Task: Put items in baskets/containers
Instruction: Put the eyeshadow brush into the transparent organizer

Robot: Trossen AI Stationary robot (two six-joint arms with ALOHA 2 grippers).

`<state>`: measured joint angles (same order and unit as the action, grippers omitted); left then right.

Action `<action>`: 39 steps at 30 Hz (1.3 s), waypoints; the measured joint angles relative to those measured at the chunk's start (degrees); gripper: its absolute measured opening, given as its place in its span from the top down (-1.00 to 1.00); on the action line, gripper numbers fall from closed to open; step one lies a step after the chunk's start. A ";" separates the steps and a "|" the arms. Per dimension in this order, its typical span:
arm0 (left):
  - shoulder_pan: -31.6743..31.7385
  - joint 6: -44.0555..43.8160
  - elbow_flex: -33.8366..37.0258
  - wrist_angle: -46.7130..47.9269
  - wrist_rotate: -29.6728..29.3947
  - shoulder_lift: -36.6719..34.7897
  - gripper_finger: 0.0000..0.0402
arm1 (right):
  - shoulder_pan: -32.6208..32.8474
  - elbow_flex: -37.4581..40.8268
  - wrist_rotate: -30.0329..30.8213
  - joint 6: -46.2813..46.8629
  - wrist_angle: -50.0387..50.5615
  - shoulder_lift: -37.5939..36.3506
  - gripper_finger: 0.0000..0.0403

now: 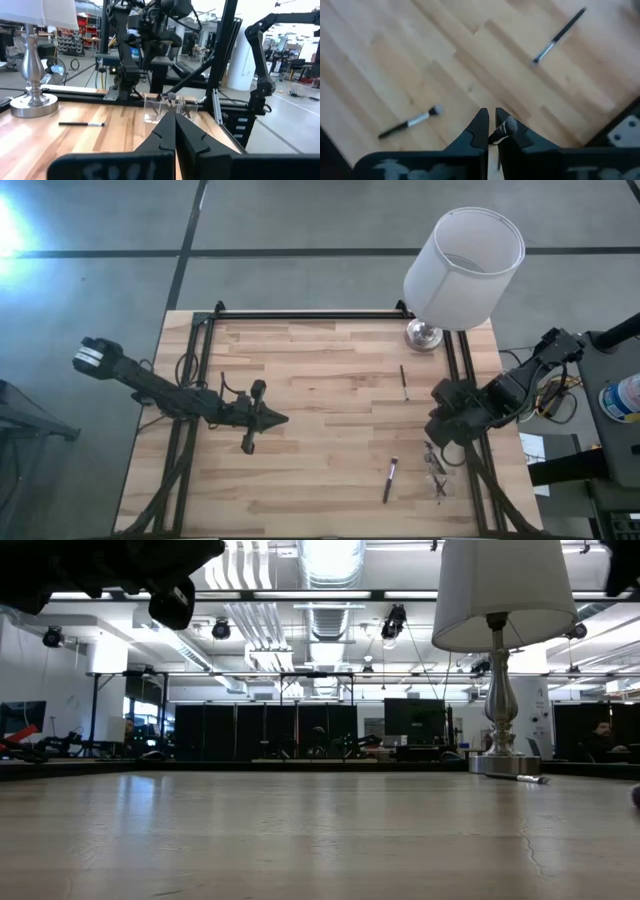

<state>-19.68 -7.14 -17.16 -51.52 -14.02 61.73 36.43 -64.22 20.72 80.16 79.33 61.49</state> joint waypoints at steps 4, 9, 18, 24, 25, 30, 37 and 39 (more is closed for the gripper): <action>0.02 -0.02 0.20 0.16 0.00 0.02 1.00 | 1.15 2.68 -4.63 2.00 -0.46 0.04 0.93; 0.02 -0.03 0.34 0.19 0.00 0.04 1.00 | 1.24 7.68 -9.15 4.78 -0.54 0.00 0.93; 0.02 -0.04 0.34 0.14 -0.01 0.04 1.00 | 1.22 15.91 -10.81 4.96 -10.30 -1.88 0.93; 0.07 -0.07 0.34 0.14 -0.01 0.04 1.00 | 1.22 21.39 -13.51 4.96 -16.06 -2.08 0.85; 0.07 -0.04 0.35 0.14 -0.01 0.04 1.00 | 1.22 21.85 -14.07 4.98 -16.43 -2.08 0.81; 0.07 0.10 0.45 0.15 -0.02 0.04 1.00 | 1.22 22.57 -14.79 5.19 -16.83 -2.10 0.65; 0.09 0.21 0.45 0.15 -0.35 0.04 1.00 | 1.22 18.17 -14.76 5.15 -14.63 -2.08 0.40; 0.09 0.31 0.47 0.18 -0.44 0.04 1.00 | 1.22 15.87 -14.42 4.96 -12.70 -2.08 0.34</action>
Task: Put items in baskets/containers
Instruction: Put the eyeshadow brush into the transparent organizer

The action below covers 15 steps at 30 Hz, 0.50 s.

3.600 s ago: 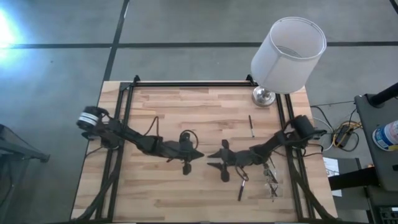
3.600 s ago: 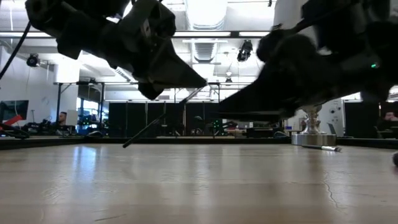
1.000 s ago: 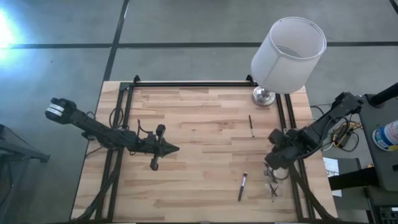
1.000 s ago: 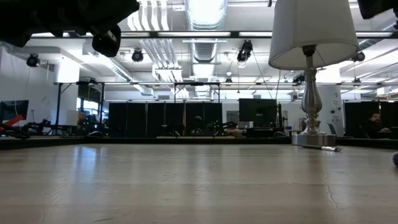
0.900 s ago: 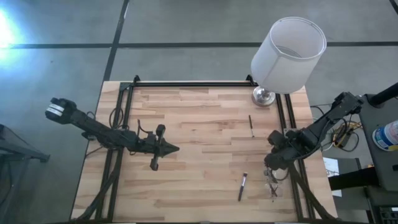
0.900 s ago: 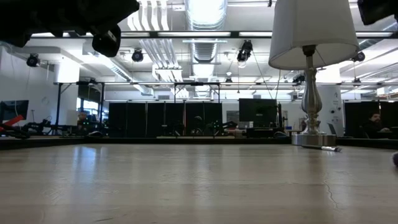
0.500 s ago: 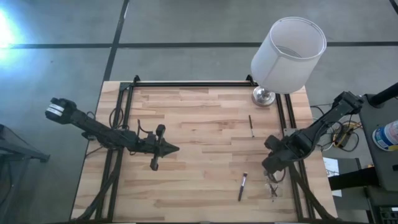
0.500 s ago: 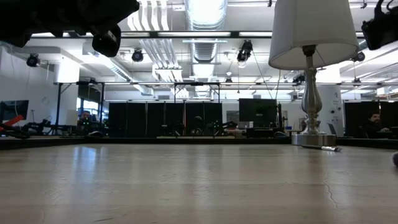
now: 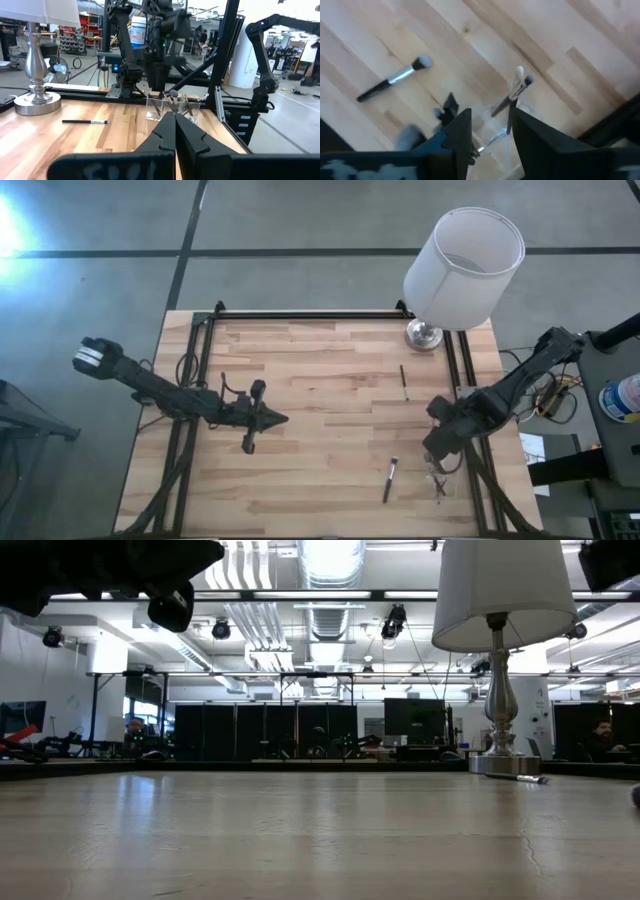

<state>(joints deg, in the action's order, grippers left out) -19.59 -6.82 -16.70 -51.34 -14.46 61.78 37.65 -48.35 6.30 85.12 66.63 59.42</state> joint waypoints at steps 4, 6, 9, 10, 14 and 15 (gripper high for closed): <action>0.00 1.21 0.01 1.37 -0.02 0.02 1.00 | 0.00 -5.82 5.06 -2.31 3.78 0.04 0.28; 0.00 1.80 0.03 1.44 -0.02 0.04 1.00 | 0.00 -8.79 10.50 -5.07 4.65 0.04 0.29; 0.04 2.22 0.03 2.30 -0.07 0.04 1.00 | -0.28 -11.92 21.84 -10.19 4.57 0.04 0.36; 0.08 2.22 0.03 2.68 -0.20 0.04 1.00 | -0.78 -12.37 25.26 -11.40 4.60 0.03 0.40; 0.13 2.24 0.03 3.12 -0.56 0.04 1.00 | -5.36 -10.74 31.17 -13.95 3.93 -0.07 0.59; 0.13 2.24 0.03 3.28 -0.59 0.04 1.00 | -6.85 -9.40 31.18 -15.21 2.75 -0.11 0.63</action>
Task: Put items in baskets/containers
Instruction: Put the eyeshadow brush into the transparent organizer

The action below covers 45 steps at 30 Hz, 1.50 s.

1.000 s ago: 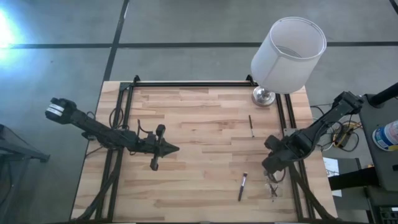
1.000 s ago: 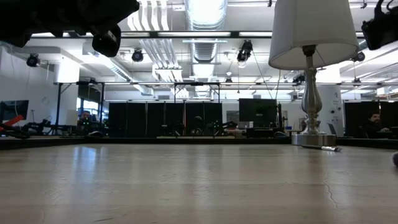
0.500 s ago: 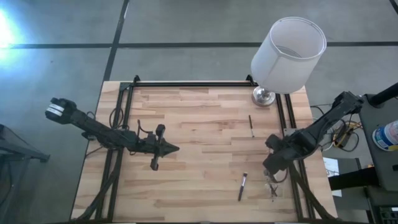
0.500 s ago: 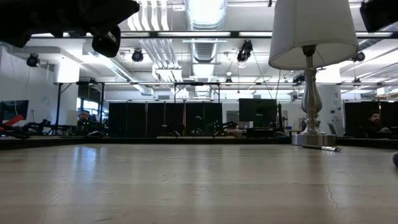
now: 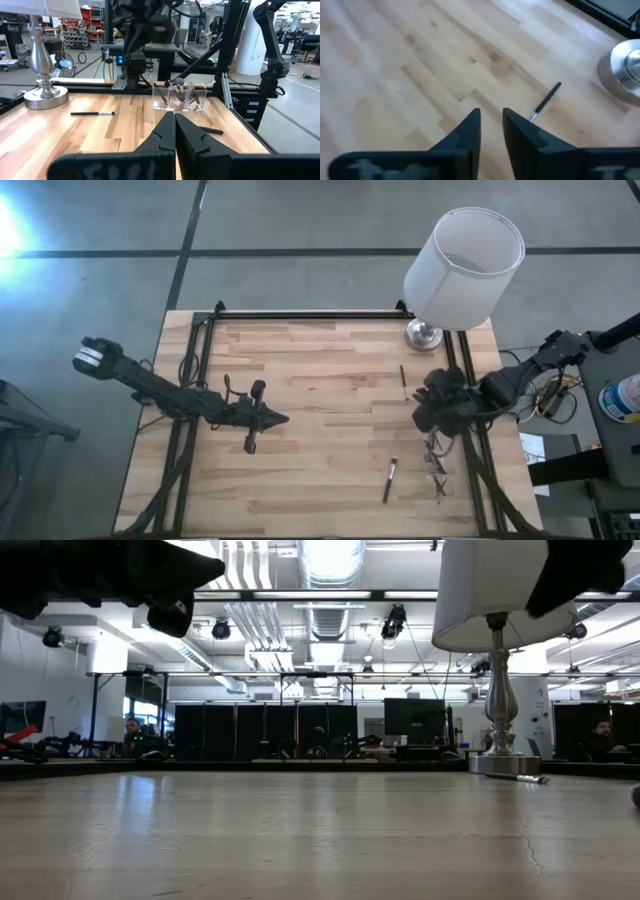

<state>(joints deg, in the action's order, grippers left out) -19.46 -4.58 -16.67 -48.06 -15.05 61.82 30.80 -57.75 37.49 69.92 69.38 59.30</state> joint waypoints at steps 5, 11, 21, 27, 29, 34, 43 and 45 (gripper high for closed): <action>0.11 -0.02 0.00 0.55 0.02 0.00 1.00 | -9.65 7.48 -5.69 -7.27 -10.92 -0.06 0.77; 0.11 -0.04 0.00 1.15 0.04 0.00 1.00 | -22.18 15.13 -15.50 -10.04 -15.18 -0.06 0.68; 0.11 -0.39 0.00 1.54 0.13 0.02 1.00 | -32.60 26.50 -21.32 -11.20 -27.97 -0.06 0.34; 0.11 -0.39 0.00 1.57 0.15 0.02 1.00 | -34.39 30.38 -22.67 -8.45 -30.04 -0.06 0.25; 0.11 -0.39 0.00 1.56 0.15 0.04 1.00 | -34.39 31.35 -23.59 -8.26 -32.16 0.03 0.26; 0.11 -0.39 0.00 1.59 0.15 0.04 1.00 | -34.39 34.76 -24.08 -5.68 -37.13 0.16 0.34; 0.11 -0.37 0.00 1.63 0.15 0.04 1.00 | -33.79 41.64 -25.48 -4.97 -52.69 0.52 0.42; 0.11 -0.37 0.00 1.66 0.15 0.04 1.00 | -33.78 42.44 -25.53 -5.25 -54.44 0.75 0.42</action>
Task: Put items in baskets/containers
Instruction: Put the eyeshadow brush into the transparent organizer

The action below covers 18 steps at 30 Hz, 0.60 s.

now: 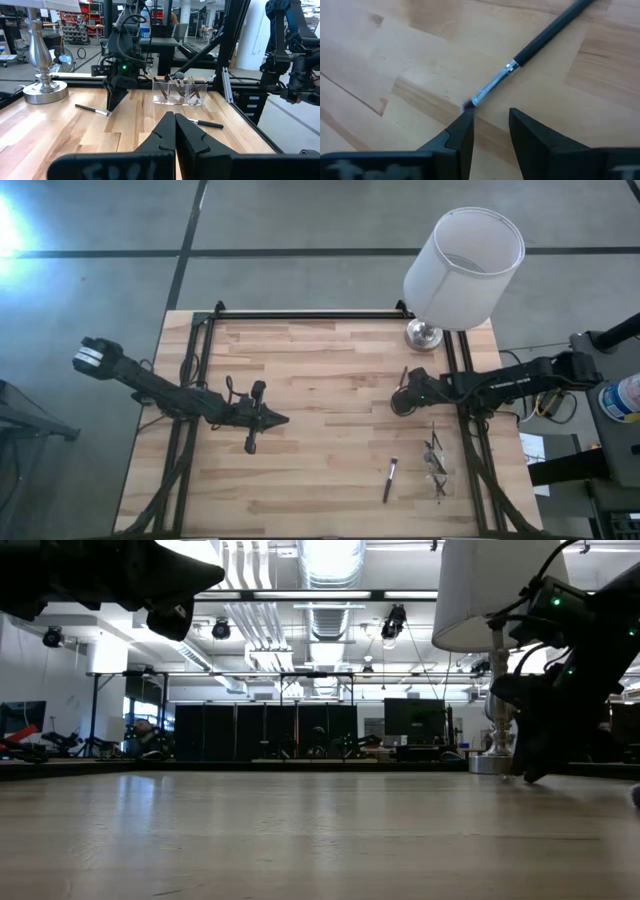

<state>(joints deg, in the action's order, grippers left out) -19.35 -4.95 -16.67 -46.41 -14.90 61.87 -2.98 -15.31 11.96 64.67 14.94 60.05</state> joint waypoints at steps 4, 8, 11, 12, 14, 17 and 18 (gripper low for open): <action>0.00 0.00 0.00 0.04 0.00 0.00 1.00 | 0.00 0.44 0.38 1.61 -0.70 1.17 0.46; 0.02 0.00 0.00 0.02 0.00 0.00 1.00 | 0.00 -0.95 0.83 1.10 -0.14 2.77 0.54; 0.02 0.00 0.00 0.04 0.00 0.00 1.00 | 0.00 -3.85 0.69 -4.36 0.85 3.46 0.53; 0.03 0.01 0.00 0.03 0.00 0.00 1.00 | 0.00 -5.57 0.62 -6.77 1.54 3.49 0.51; 0.07 0.05 0.00 0.04 0.00 0.00 1.00 | 0.00 -9.29 0.72 -12.05 3.76 3.82 0.46; 0.11 0.15 0.00 0.06 0.00 0.02 1.00 | -0.02 -14.37 0.97 -20.89 8.22 5.10 0.38; 0.11 0.13 0.00 0.06 0.00 0.00 1.00 | -0.02 -16.12 1.01 -23.40 9.41 5.64 0.35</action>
<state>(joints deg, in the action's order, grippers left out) -19.25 -4.82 -16.67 -46.35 -14.90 61.87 -3.01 -31.43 12.97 41.27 24.35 65.69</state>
